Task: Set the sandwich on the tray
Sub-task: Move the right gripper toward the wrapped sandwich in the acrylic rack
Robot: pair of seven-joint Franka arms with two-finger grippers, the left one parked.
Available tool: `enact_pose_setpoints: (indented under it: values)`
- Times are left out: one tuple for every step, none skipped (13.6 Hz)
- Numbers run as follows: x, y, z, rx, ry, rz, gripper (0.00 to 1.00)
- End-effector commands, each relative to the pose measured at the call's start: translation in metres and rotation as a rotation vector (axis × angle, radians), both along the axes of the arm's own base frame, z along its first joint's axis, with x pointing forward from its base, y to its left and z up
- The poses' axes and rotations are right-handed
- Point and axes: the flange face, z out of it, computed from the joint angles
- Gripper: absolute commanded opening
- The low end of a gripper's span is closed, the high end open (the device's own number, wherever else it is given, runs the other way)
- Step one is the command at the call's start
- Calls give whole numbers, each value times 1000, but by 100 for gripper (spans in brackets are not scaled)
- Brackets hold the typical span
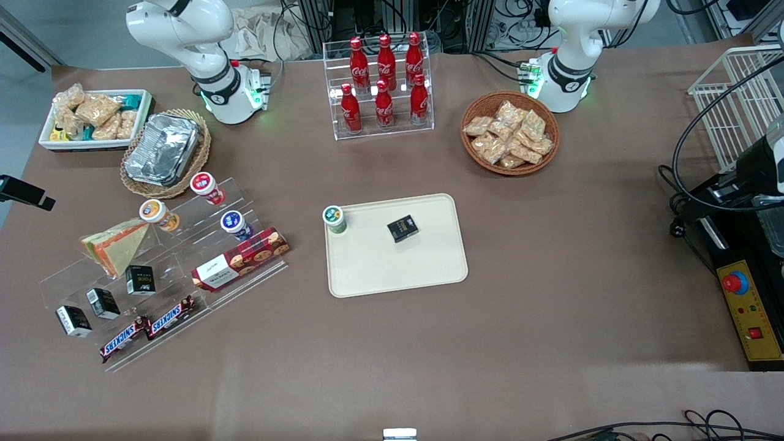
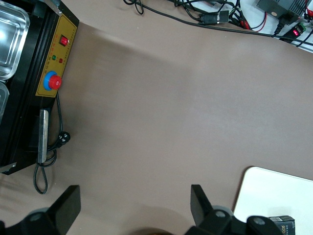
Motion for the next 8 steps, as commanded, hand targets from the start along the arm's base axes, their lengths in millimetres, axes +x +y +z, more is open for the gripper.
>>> enact_pose_setpoints:
  values:
    - [-4,0,5,-9,5,-4,99]
    - [-3,-1,5,-9,4,-10,99]
    - [-2,-1,4,-11,4,-10,99]
    - [-3,-3,4,-13,4,-12,99]
    - [-3,-4,5,-13,2,-13,99]
    - [-3,-4,5,-16,4,-13,99]
    - [-5,-5,4,-17,12,-19,99]
    - [-8,-5,1,-13,44,-21,99]
